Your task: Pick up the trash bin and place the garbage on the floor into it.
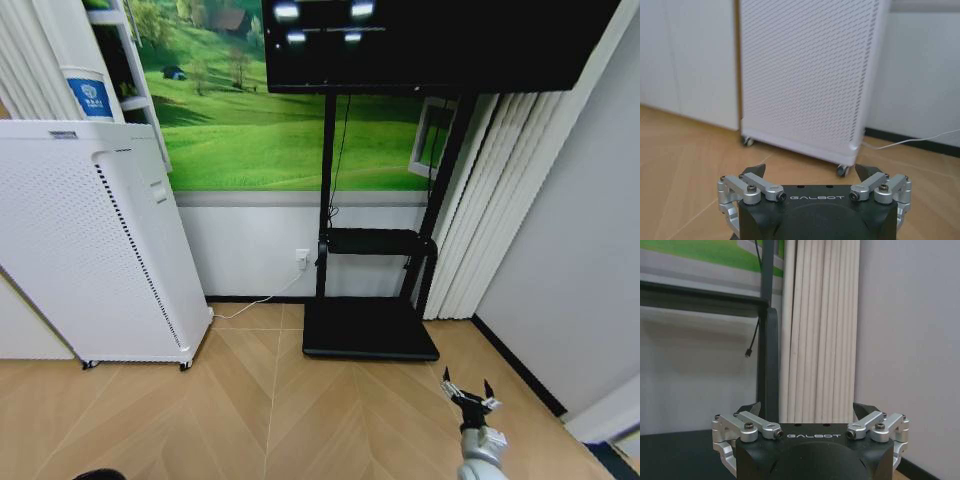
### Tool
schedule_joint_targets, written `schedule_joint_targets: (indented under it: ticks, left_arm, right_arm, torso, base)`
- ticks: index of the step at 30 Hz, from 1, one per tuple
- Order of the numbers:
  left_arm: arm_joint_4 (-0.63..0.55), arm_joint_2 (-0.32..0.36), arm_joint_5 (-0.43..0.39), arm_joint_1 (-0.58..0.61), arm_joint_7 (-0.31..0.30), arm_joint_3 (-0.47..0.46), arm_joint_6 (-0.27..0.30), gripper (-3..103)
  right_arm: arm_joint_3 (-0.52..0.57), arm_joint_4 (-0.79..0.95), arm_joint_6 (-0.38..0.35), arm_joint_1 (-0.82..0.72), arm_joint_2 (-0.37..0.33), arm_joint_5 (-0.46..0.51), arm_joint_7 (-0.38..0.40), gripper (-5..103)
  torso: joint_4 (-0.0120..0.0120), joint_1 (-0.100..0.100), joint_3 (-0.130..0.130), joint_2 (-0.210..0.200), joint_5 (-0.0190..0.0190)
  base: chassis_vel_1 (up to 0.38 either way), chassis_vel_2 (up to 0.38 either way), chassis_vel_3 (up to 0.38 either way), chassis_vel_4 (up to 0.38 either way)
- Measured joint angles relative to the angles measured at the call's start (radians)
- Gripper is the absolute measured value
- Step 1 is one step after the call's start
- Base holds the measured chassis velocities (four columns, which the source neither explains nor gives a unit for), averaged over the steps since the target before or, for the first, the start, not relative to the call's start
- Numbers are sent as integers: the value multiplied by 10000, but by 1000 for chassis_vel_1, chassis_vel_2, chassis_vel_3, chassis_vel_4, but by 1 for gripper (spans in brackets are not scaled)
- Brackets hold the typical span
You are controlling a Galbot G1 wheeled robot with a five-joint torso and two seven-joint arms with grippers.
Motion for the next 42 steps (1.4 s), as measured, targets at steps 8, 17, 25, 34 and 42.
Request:
schedule_joint_targets:
  ticks: [8, 17, 25, 34, 42]
  left_arm:
    - [-2222, 636, 1006, -165, 672, -249, 87, 100]
    - [-3987, 2141, 2029, -1394, -1179, 1668, 1613, 100]
    - [-5073, 1808, 2874, -1720, -2007, 2622, 2245, 100]
    - [-5147, 1649, 2925, -1909, -2302, 3083, 2381, 100]
    - [-5042, 1605, 2920, -2104, -2343, 3232, 2586, 100]
  right_arm:
    - [557, 1853, -381, -1114, -214, -359, -1779, 100]
    - [561, 4930, -1818, -2945, 129, -513, -3019, 100]
    - [-746, 6925, -3241, -3461, 368, -626, -2488, 100]
    - [-978, 7211, -3023, -3861, 777, -1160, -2412, 100]
    - [-869, 7246, -3037, -3895, 769, -1150, -2352, 100]
  torso:
    - [-3, 0, 0, 0, -1]
    - [-6, 0, 0, 0, -5]
    - [6, 0, 0, 0, 0]
    - [1, 0, 0, 0, 0]
    - [0, 0, 0, 0, 0]
  base:
    - [0, 0, 0, 0]
    - [0, 0, 0, 0]
    - [0, 0, 0, 0]
    - [0, 0, 0, 0]
    - [0, 0, 0, 0]
